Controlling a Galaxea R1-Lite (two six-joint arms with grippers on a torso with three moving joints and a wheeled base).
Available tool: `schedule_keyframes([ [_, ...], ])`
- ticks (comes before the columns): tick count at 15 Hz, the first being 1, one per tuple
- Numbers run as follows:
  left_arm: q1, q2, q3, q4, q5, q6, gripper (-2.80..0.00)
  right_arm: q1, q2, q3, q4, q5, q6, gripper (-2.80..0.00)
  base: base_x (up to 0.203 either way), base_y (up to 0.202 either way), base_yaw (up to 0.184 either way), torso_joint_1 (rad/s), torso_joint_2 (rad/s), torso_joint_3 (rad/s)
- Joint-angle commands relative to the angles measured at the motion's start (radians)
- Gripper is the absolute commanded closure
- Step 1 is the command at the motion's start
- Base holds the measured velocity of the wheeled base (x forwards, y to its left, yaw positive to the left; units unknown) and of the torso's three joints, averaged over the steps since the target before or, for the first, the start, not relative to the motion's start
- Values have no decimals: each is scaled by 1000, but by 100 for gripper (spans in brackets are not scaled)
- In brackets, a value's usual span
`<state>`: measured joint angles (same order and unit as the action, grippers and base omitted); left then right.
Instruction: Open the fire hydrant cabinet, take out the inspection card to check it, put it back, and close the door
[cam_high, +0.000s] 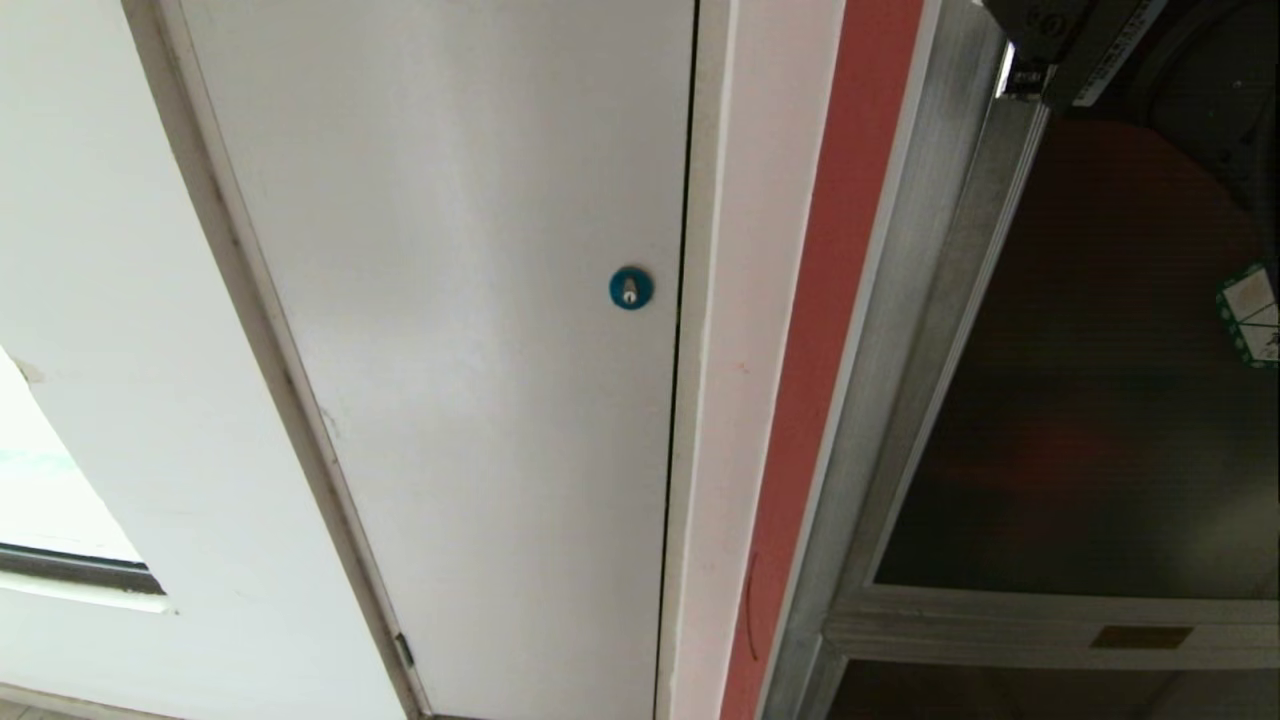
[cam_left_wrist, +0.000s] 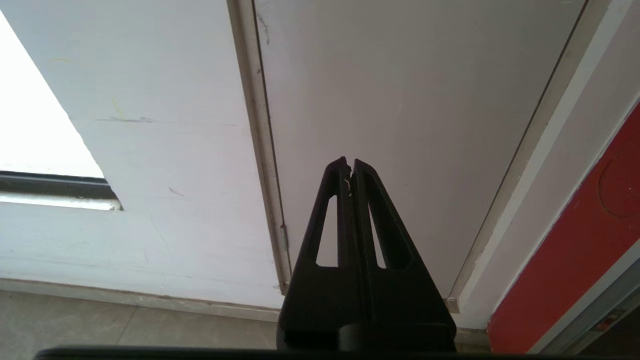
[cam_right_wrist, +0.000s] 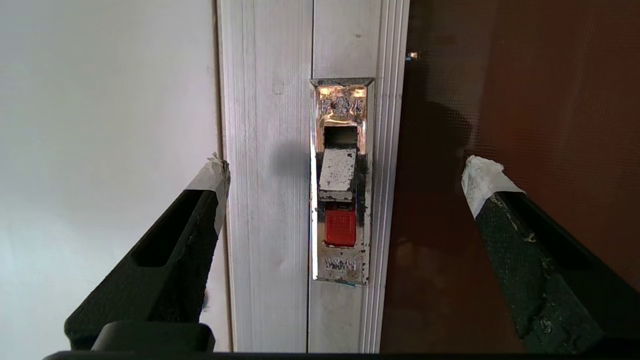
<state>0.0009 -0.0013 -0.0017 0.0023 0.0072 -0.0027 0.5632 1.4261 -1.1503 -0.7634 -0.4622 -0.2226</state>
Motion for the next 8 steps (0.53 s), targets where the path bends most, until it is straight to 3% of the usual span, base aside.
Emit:
schedule_keyframes([
  [1, 0, 1, 0, 0, 0, 0, 0, 0, 8, -6, -4, -3, -1, -280, 0, 0, 0, 0, 0, 0],
  [2, 1, 0, 0, -1, 0, 0, 0, 0, 10, -6, -4, -3, -1, -280, 0, 0, 0, 0, 0, 0],
  [3, 0, 0, 0, 0, 0, 0, 0, 0, 10, -6, -2, -3, -3, 0, 0, 0, 0, 0, 0, 0],
  [8, 1, 0, 0, 0, 0, 0, 0, 0, 20, -8, 3, -3, -3, 0, 0, 0, 0, 0, 0, 0],
])
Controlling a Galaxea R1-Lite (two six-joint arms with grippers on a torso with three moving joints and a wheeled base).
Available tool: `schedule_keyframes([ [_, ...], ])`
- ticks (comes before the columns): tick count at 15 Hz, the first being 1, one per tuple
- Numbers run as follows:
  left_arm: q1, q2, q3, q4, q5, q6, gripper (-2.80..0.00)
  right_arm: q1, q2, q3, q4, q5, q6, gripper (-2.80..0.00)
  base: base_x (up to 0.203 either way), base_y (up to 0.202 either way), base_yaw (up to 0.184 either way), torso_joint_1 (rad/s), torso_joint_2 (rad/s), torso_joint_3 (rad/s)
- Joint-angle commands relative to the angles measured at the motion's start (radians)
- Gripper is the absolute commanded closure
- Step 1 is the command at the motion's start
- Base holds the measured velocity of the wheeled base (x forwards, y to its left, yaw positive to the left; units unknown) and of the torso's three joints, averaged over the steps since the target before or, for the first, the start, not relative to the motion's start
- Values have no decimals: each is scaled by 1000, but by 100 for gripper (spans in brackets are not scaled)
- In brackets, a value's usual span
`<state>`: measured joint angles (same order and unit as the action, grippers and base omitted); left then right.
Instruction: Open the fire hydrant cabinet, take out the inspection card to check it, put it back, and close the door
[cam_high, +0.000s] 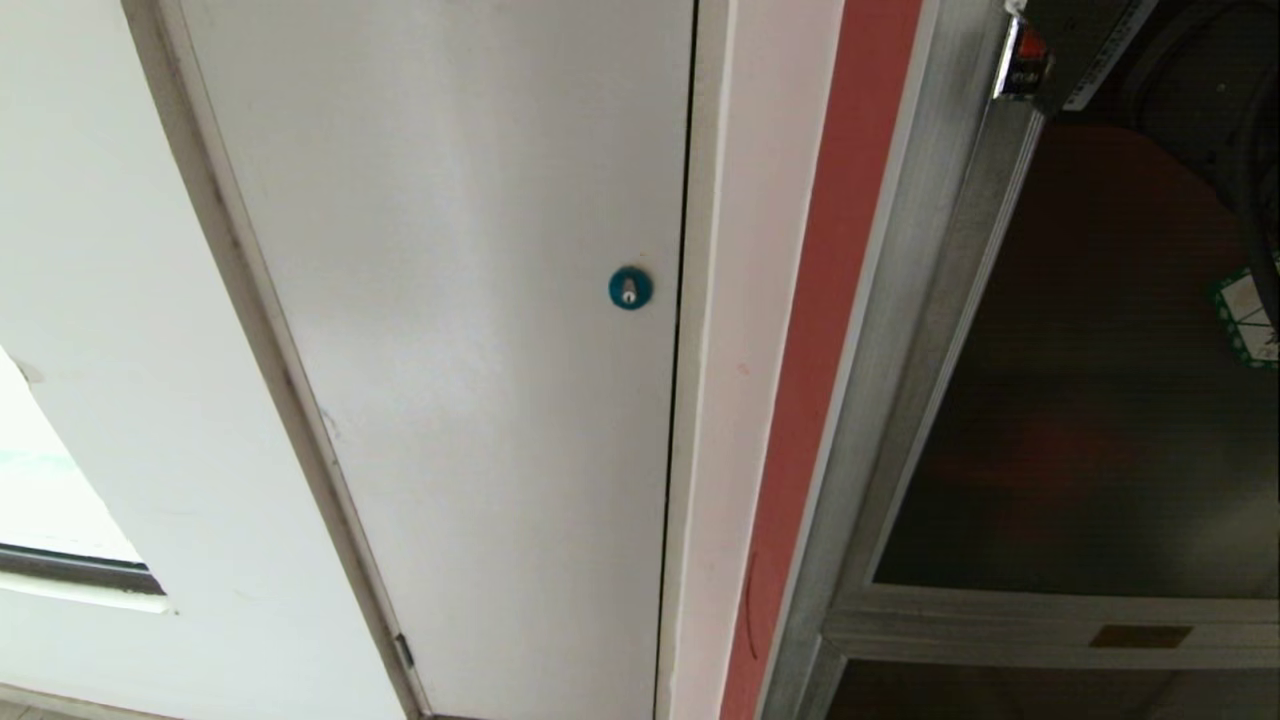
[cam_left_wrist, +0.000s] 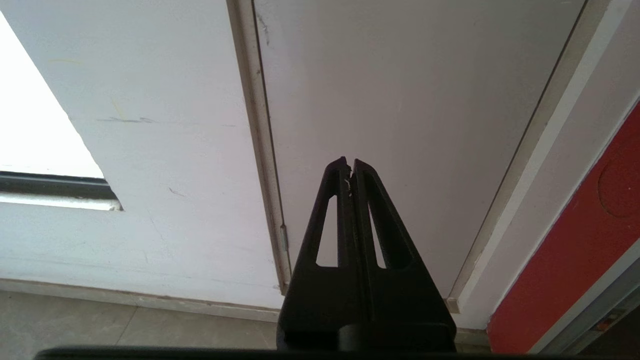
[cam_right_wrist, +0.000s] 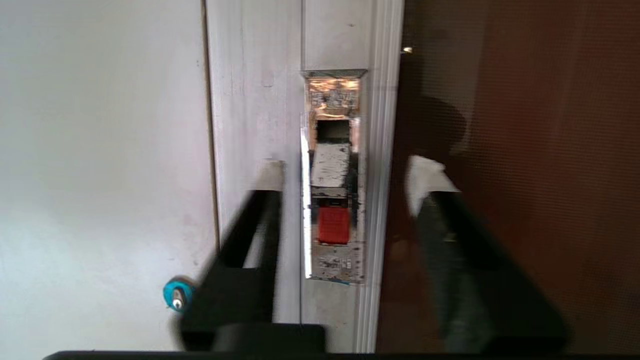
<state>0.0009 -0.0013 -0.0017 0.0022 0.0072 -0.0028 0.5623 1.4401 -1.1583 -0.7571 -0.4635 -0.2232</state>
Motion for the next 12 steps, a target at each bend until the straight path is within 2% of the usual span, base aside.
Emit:
schedule_keyframes([
  [1, 1, 1, 0, 1, 0, 0, 0, 1, 9, -3, -4, -3, -2, 0, 0, 0, 0, 0, 0, 0],
  [8, 1, 1, 0, 1, 0, 0, 0, 5, 0, -14, -2, -5, -2, 0, 0, 0, 0, 0, 0, 0],
  [12, 1, 1, 0, -1, 0, 0, 0, 58, -52, 19, -2, -12, -2, 0, 0, 0, 0, 0, 0, 0],
])
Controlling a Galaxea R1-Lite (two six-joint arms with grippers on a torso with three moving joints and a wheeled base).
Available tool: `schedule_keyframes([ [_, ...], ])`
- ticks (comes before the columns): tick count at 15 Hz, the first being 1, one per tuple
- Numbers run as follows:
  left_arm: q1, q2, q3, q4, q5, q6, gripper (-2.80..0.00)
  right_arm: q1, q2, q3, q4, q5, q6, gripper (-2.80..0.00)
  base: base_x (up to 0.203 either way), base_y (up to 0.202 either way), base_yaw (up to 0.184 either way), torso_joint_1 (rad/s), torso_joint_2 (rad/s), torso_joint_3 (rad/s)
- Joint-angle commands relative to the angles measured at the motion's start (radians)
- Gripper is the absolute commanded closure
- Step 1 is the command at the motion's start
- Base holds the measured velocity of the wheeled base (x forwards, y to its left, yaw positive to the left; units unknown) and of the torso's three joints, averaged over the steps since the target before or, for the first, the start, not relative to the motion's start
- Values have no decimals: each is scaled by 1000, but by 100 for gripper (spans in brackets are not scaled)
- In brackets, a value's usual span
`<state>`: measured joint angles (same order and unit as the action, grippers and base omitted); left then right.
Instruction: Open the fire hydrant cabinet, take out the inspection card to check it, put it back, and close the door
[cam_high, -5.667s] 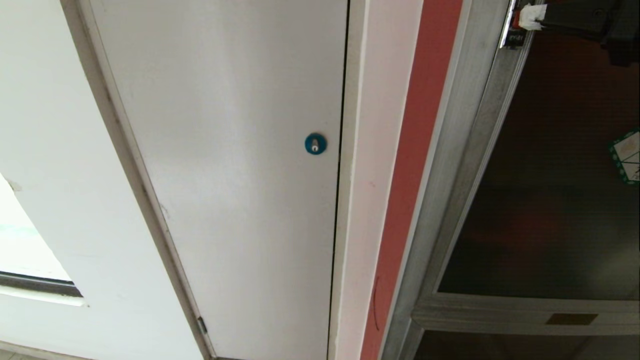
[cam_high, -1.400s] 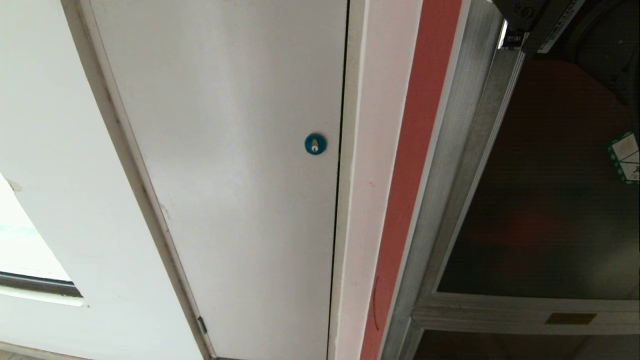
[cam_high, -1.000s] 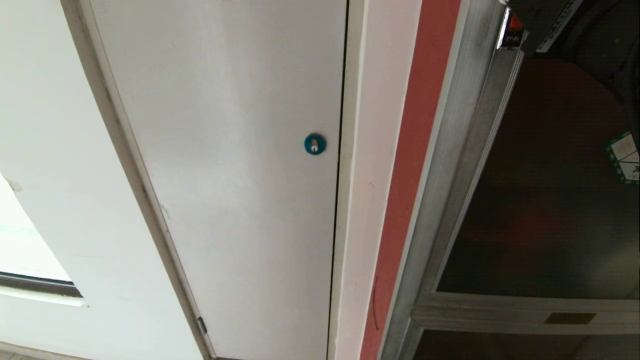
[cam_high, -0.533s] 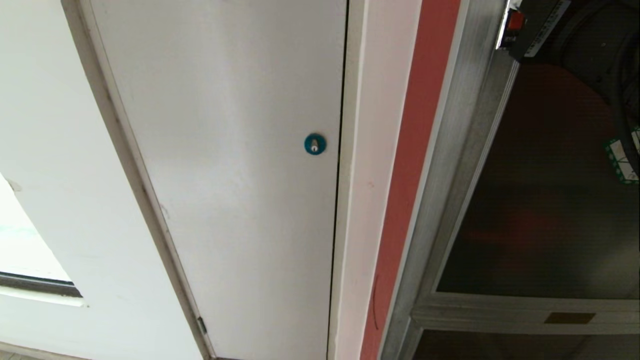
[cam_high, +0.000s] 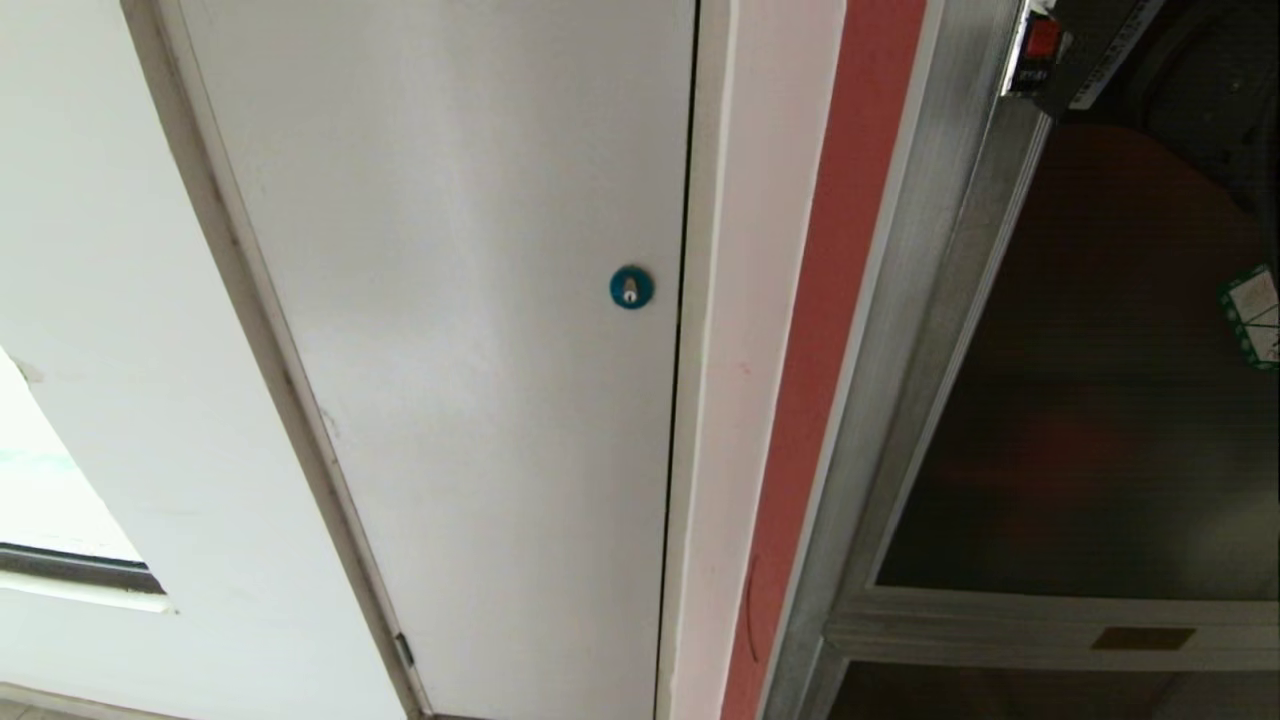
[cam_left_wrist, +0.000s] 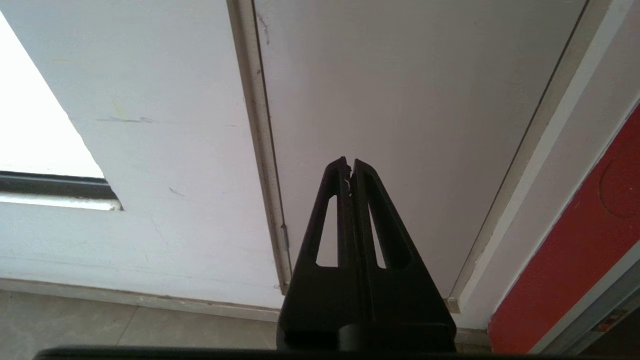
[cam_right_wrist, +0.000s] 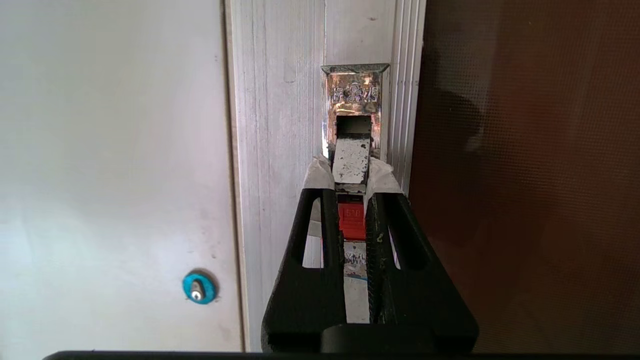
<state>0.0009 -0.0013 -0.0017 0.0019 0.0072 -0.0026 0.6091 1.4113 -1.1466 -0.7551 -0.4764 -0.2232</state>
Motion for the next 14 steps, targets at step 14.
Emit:
schedule_keyframes([
  [14, -1, 1, 0, 1, 0, 0, 0, 70, -273, 154, 57, -13, -22, 0, 0, 0, 0, 0, 0, 0],
])
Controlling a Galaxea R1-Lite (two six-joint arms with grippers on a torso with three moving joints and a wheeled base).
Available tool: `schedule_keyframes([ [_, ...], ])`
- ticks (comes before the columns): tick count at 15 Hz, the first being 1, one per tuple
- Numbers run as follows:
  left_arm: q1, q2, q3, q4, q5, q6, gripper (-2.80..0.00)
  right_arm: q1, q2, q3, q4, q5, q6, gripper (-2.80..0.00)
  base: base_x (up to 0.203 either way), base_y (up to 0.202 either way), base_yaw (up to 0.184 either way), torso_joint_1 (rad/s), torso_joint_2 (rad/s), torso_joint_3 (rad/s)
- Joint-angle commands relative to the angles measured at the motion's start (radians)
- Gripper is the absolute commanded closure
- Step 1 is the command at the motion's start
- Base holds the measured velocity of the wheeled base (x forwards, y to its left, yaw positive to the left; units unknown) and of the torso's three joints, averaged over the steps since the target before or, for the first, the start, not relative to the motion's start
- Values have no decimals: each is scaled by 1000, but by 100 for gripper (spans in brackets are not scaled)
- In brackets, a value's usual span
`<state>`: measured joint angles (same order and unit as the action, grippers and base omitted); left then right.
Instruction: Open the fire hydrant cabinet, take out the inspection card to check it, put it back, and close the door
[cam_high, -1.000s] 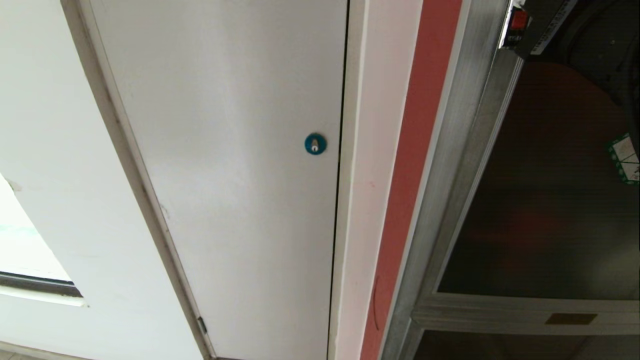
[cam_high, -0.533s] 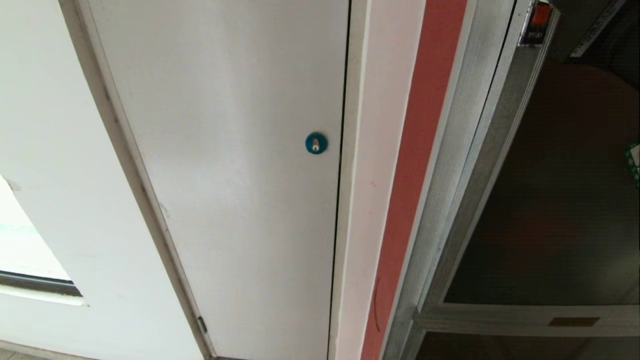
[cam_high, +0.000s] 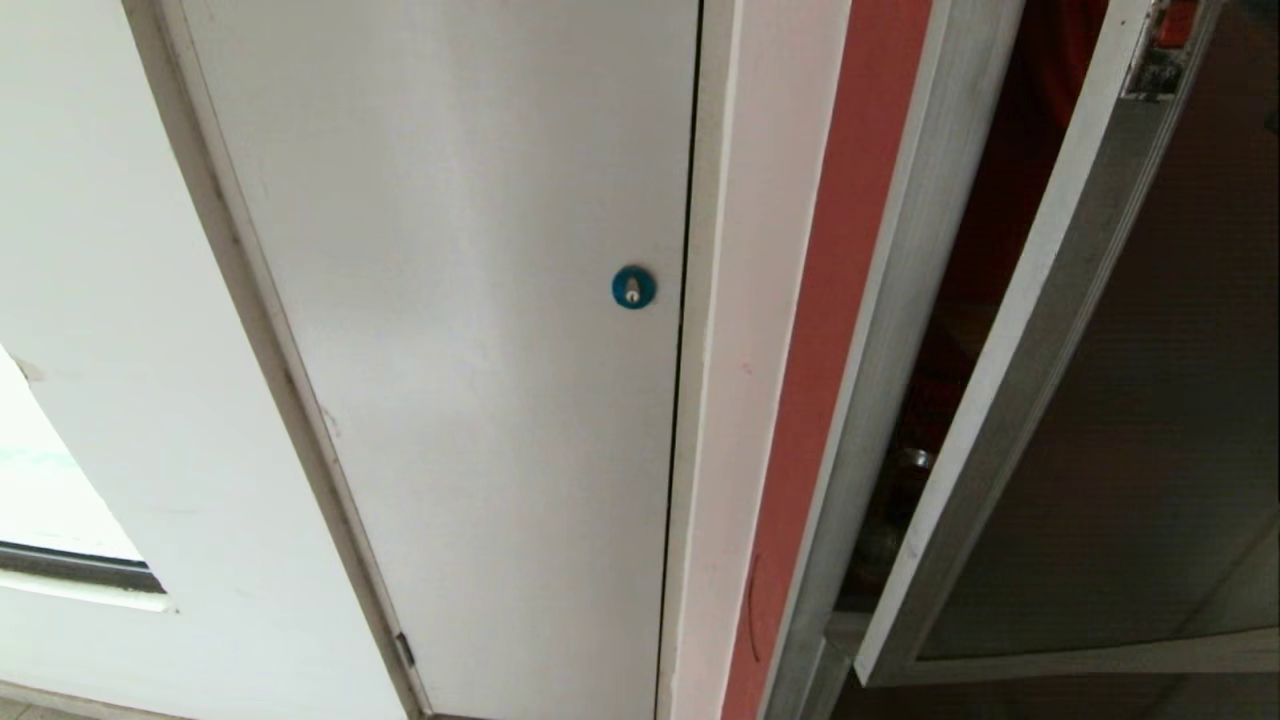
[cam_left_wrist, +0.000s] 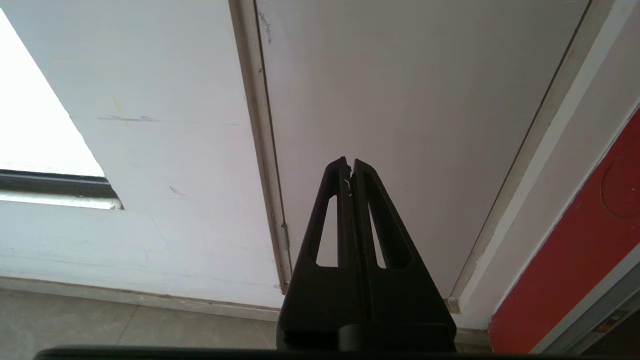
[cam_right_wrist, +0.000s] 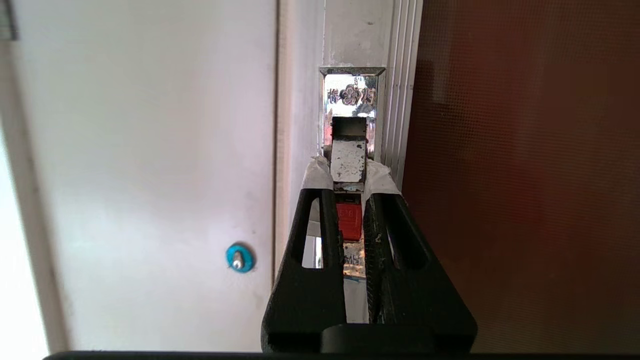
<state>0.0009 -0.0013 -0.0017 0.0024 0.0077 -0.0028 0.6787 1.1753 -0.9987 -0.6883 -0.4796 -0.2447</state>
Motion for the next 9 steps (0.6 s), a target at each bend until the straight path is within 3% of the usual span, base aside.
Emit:
schedule_keyframes([
  [1, 1, 1, 0, 1, 0, 0, 0, 1, -48, 11, -1, -10, -1, 0, 0, 0, 0, 0, 0, 0],
  [9, 1, 1, 0, -1, 0, 0, 0, 1, -54, 43, 3, -8, -2, 0, 0, 0, 0, 0, 0, 0],
])
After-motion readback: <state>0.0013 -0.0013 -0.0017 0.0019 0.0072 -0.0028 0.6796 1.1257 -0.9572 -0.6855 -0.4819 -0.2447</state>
